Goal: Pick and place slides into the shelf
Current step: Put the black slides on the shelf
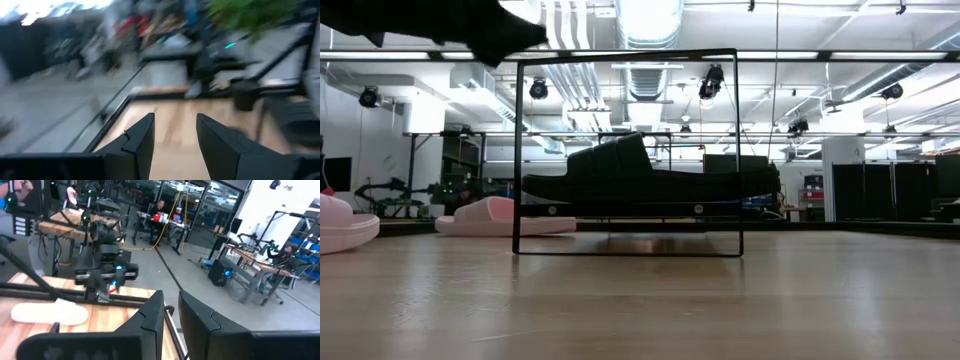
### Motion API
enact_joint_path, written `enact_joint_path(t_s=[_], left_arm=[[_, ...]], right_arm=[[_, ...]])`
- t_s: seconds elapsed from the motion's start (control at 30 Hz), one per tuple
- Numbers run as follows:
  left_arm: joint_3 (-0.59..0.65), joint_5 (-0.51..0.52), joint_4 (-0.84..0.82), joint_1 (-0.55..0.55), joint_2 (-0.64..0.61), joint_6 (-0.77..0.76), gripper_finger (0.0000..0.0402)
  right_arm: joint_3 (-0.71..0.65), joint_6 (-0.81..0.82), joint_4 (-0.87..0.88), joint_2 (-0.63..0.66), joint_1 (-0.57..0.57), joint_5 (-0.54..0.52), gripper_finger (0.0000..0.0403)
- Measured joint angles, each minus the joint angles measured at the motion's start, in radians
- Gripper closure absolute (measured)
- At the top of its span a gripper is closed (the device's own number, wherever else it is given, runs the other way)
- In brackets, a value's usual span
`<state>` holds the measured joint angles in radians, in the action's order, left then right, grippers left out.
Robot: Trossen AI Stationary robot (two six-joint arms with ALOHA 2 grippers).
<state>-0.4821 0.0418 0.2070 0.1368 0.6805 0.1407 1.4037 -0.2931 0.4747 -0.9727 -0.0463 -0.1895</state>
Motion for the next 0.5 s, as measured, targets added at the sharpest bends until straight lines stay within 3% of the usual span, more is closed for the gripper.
enact_joint_path(t_s=[0.2,0.3,0.5], left_arm=[[-0.001,-0.316,0.254,-0.016,0.085,0.152,0.0272],[-0.002,-0.351,0.341,-0.048,0.16,0.26,0.0272],[-0.088,-0.351,0.362,-0.129,0.366,0.419,0.0272]], right_arm=[[0.035,0.0,0.0,-0.003,0.0,-0.044,0.0354],[0.038,0.0,0.0,-0.003,0.0,-0.071,0.0353],[0.038,-0.002,0.005,-0.004,0.0,-0.076,0.0354]])
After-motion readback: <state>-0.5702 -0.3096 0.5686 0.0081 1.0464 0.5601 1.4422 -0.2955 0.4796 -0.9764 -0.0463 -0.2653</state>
